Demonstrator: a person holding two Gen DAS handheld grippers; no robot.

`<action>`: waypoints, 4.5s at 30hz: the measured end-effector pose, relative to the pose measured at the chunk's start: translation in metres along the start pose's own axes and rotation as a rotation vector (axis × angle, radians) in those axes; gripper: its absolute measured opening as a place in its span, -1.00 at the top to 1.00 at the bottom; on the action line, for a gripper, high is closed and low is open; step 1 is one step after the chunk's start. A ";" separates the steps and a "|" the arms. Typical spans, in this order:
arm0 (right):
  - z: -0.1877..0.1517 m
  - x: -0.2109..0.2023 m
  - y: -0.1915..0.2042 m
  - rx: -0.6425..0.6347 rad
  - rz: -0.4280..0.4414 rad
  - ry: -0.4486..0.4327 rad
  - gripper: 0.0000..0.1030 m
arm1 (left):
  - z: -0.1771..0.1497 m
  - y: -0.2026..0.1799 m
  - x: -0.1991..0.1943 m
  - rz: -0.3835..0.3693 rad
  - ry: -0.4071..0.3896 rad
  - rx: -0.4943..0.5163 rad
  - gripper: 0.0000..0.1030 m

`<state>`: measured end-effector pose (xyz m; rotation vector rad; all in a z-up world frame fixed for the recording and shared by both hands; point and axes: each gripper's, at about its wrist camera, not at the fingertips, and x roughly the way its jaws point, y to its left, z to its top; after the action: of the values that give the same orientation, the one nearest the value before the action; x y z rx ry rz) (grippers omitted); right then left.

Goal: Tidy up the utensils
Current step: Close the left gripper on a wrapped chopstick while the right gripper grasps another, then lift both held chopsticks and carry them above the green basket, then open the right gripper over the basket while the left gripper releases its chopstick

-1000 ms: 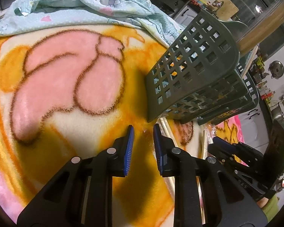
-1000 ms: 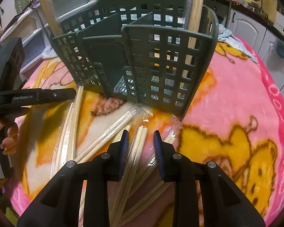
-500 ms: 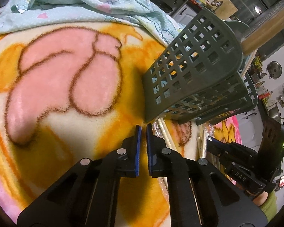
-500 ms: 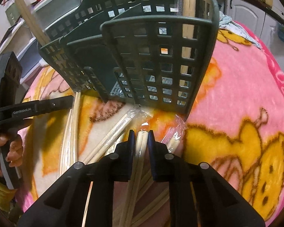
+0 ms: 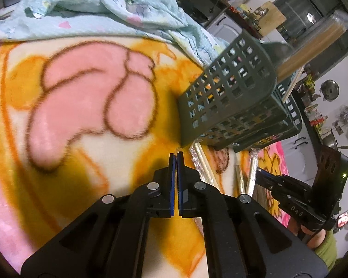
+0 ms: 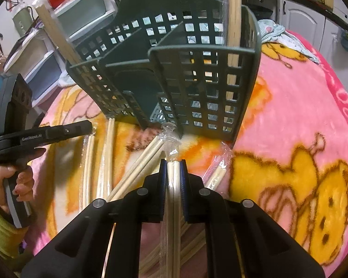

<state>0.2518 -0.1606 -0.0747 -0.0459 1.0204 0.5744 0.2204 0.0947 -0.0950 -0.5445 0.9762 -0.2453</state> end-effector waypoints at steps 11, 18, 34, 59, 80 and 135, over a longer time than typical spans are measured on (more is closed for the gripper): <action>-0.001 -0.029 0.001 -0.003 0.031 -0.026 0.79 | -0.002 0.004 -0.046 0.026 -0.108 0.030 1.00; 0.000 -0.048 0.024 -0.051 0.014 -0.073 0.79 | -0.001 -0.001 -0.078 0.001 -0.188 0.026 1.00; 0.004 -0.082 0.029 -0.066 -0.007 -0.152 0.80 | 0.003 -0.053 -0.126 -0.085 -0.287 0.128 1.00; 0.034 -0.168 0.050 -0.122 0.058 -0.381 0.89 | 0.018 -0.161 -0.154 -0.179 -0.345 0.343 1.00; 0.066 -0.218 0.026 -0.071 0.039 -0.568 0.89 | 0.062 -0.216 -0.152 -0.238 -0.415 0.356 1.00; 0.114 -0.162 -0.004 -0.017 -0.099 -0.775 0.88 | 0.097 -0.190 -0.079 -0.194 -0.416 0.274 1.00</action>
<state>0.2806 -0.2004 0.1173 0.1060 0.2577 0.4505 0.2668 0.0009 0.1067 -0.4154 0.4759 -0.4143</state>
